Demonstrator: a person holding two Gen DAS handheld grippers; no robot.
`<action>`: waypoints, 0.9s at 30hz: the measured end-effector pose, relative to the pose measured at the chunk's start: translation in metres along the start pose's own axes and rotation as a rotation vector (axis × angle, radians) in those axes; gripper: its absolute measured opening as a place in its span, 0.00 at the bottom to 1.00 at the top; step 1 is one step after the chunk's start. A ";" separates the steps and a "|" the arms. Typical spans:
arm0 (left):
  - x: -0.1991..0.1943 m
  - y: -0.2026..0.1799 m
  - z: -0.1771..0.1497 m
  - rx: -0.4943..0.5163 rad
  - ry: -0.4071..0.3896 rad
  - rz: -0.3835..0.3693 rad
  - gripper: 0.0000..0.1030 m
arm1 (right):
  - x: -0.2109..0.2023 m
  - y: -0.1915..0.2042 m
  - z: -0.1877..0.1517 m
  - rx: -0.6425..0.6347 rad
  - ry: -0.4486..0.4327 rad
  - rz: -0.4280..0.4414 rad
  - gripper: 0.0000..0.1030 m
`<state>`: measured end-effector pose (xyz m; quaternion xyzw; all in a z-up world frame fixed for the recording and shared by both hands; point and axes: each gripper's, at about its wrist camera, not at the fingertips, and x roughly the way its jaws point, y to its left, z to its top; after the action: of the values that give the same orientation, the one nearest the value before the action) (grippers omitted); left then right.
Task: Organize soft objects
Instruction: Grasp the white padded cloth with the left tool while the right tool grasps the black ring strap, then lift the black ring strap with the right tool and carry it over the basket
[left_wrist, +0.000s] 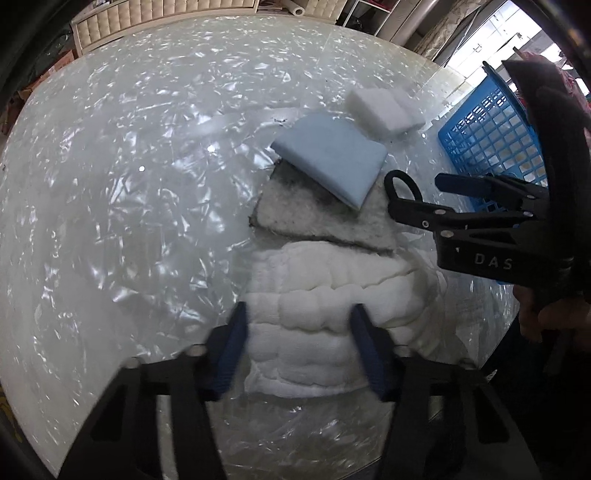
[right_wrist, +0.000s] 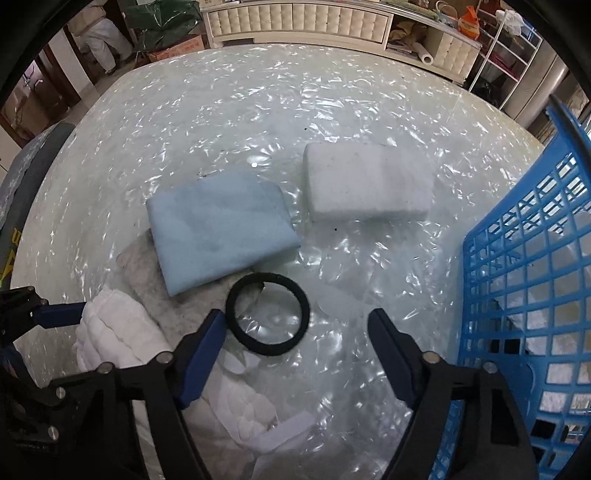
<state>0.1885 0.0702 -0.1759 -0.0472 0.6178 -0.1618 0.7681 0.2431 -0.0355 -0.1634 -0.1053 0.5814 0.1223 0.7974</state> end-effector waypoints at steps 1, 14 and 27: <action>0.000 0.000 0.002 0.001 0.002 -0.005 0.33 | 0.001 0.000 0.000 -0.002 0.002 -0.001 0.70; -0.001 -0.019 0.005 0.036 -0.010 -0.036 0.17 | 0.001 -0.001 -0.004 0.005 -0.011 0.044 0.12; -0.048 -0.036 -0.014 0.062 -0.106 -0.038 0.16 | -0.061 0.007 -0.018 -0.012 -0.096 0.018 0.11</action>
<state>0.1593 0.0526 -0.1240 -0.0436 0.5698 -0.1925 0.7978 0.2064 -0.0392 -0.1108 -0.0988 0.5428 0.1377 0.8226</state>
